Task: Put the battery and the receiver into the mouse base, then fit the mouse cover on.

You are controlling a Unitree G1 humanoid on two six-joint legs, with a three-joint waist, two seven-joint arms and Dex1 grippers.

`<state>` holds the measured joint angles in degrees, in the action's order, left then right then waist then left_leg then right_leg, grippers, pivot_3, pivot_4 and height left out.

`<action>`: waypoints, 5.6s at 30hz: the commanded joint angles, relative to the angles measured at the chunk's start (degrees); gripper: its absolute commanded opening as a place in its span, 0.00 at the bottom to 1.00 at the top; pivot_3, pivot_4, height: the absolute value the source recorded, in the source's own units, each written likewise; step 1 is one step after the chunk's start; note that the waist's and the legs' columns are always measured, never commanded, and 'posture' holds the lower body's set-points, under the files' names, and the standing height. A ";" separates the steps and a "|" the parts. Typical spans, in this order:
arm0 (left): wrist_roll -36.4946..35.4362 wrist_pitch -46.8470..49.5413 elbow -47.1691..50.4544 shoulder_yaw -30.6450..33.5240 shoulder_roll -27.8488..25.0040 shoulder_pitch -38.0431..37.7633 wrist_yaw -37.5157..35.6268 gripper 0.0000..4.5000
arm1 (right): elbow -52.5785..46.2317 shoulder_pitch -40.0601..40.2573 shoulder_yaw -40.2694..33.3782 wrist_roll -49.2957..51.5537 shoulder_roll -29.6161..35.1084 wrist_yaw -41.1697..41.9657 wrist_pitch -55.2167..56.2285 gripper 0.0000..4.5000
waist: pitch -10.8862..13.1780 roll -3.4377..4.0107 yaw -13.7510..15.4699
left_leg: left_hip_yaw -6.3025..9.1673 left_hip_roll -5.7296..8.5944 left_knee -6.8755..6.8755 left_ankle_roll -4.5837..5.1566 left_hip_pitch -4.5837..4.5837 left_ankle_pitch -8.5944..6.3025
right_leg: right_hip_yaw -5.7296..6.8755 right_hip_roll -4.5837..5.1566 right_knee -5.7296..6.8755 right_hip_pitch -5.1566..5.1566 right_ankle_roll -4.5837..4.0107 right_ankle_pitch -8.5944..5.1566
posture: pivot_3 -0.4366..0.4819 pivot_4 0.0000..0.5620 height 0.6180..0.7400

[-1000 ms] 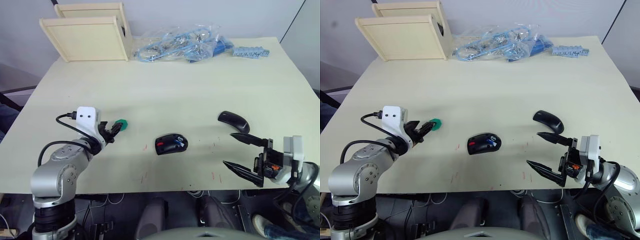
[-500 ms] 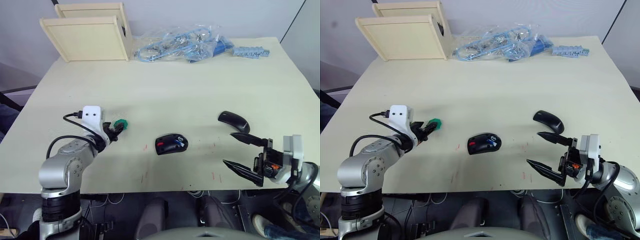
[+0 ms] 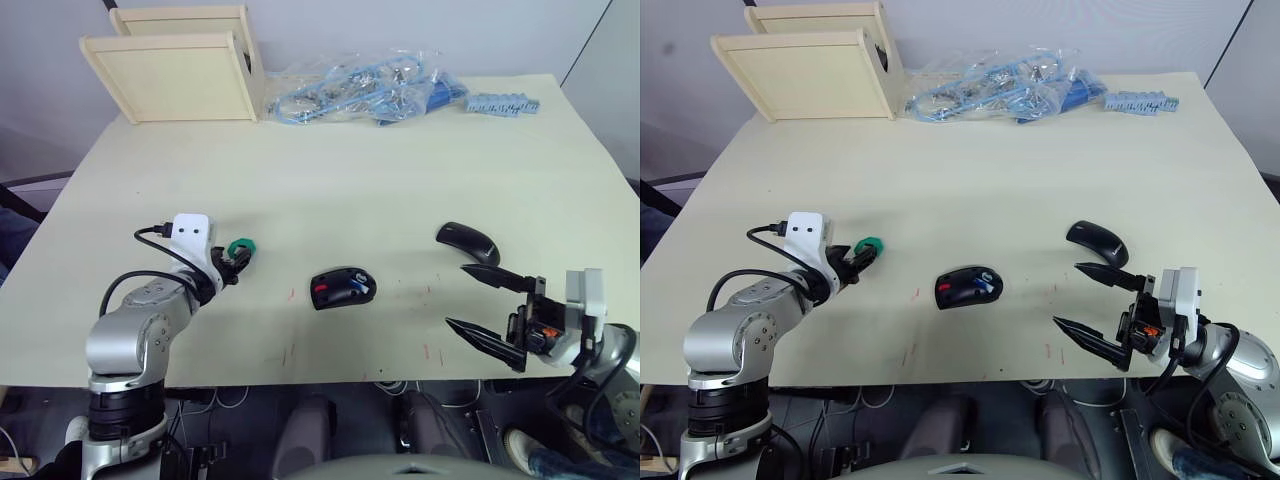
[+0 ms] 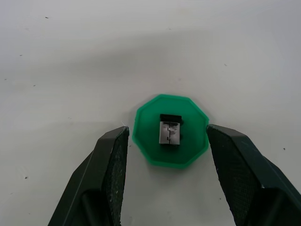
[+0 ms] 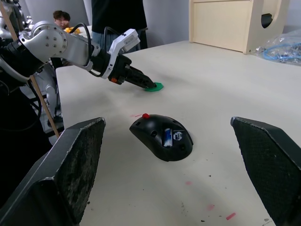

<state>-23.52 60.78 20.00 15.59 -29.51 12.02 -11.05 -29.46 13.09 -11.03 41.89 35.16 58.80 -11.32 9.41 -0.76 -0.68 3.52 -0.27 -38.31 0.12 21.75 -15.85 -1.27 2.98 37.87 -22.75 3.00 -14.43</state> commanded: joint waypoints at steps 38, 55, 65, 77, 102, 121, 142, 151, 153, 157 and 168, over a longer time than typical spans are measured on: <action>4.02 -2.06 -0.77 -2.05 0.26 0.99 -1.64 0.35 | -3.10 1.45 -0.36 0.45 0.03 -0.03 -0.18 1.00 | 0.00 0.00 -0.02 | 0.00 0.00 0.00 0.00 0.00 0.00 | 0.00 0.00 0.00 0.00 0.00 0.00 | 0.48 0.27 1.00; 4.43 -2.75 -0.23 -1.58 0.55 0.35 -1.06 0.00 | -2.78 1.09 -0.02 0.19 0.02 0.19 -0.17 1.00 | 0.00 0.00 0.00 | 0.00 0.00 0.00 0.00 -0.01 0.00 | 0.00 0.00 0.01 0.00 0.00 0.00 | 0.48 0.27 1.00; -0.80 -3.20 4.32 3.65 -1.34 -0.47 -6.31 0.00 | -3.08 0.48 0.05 0.40 0.39 -0.17 -0.99 1.00 | 0.00 0.00 -0.08 | 0.01 -0.01 0.00 0.00 0.00 0.00 | 0.01 0.00 0.00 0.00 0.00 0.00 | 0.48 0.27 1.00; -12.69 -7.98 -0.99 4.34 -17.38 2.24 -34.03 0.00 | -7.34 -6.83 2.63 -0.42 4.20 -9.60 -11.93 1.00 | 0.04 -0.01 0.04 | -0.03 -0.01 0.00 0.00 0.02 0.00 | 0.05 -0.01 -0.01 -0.02 -0.01 -0.01 | 0.48 0.27 1.00; -7.90 -25.38 -11.00 -19.55 -18.23 22.85 -62.91 0.00 | 5.38 -41.33 8.12 52.06 6.74 -54.04 -57.64 1.00 | 0.34 -0.24 -0.25 | -0.16 -0.02 -0.06 0.03 0.59 0.02 | 0.15 -0.05 0.05 -0.51 -0.03 0.01 | 0.48 0.27 1.00; -3.85 -31.57 -9.41 -24.96 -15.26 26.22 -66.40 0.00 | 21.65 -53.62 20.97 71.11 0.84 -72.42 -54.78 0.88 | 0.35 -0.23 -0.34 | -0.17 -0.03 -0.17 0.03 1.04 0.02 | 0.17 -0.08 0.09 -0.88 -0.02 0.02 | 0.48 0.27 1.00; -1.51 -35.24 -9.34 -25.34 -14.78 24.86 -67.70 0.00 | 24.24 -54.32 18.96 71.11 -3.16 -72.36 -57.50 0.48 | 0.36 -0.22 -0.36 | -0.16 -0.04 -0.17 0.04 1.04 0.02 | 0.17 -0.10 0.12 -0.89 -0.03 0.03 | 0.48 0.27 1.00; -1.02 -35.77 -9.35 -25.11 -14.59 24.70 -68.14 0.00 | 24.34 -54.15 18.41 71.11 -3.80 -72.60 -58.12 0.48 | 0.36 -0.22 -0.37 | -0.16 -0.04 -0.17 0.04 1.04 0.02 | 0.17 -0.10 0.12 -0.89 -0.03 0.03 | 0.48 0.27 1.00; -1.03 -35.75 -9.23 -25.07 -14.61 24.65 -68.14 0.00 | 24.16 -54.04 18.34 71.11 -3.80 -72.55 -58.27 0.48 | 0.36 -0.22 -0.37 | -0.16 -0.04 -0.17 0.04 1.04 0.02 | 0.17 -0.10 0.12 -0.89 -0.03 0.03 | 0.48 0.27 1.00; -0.99 -35.73 -9.24 -24.99 -14.65 24.66 -68.06 0.00 | 23.89 -53.77 18.13 71.11 -3.63 -72.42 -58.51 0.48 | 0.36 -0.22 -0.38 | -0.16 -0.04 -0.17 0.04 1.04 0.02 | 0.18 -0.10 0.12 -0.89 -0.03 0.02 | 0.48 0.27 1.00; -0.80 -35.86 -9.36 -24.98 -14.49 24.71 -67.80 0.00 | 23.91 -53.77 18.20 71.11 -3.65 -72.31 -58.65 0.42 | 0.36 -0.22 -0.39 | -0.16 -0.04 -0.17 0.04 1.04 0.02 | 0.18 -0.10 0.12 -0.89 -0.03 0.03 | 0.48 0.27 1.00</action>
<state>-24.20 25.74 9.49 -9.78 -44.05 36.71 -78.93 -3.74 -39.98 9.12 111.58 31.36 -14.10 -69.82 9.77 -0.98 -1.07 3.36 -0.31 -38.48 0.16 22.79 -15.82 -1.09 2.88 37.99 -23.64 2.97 -14.41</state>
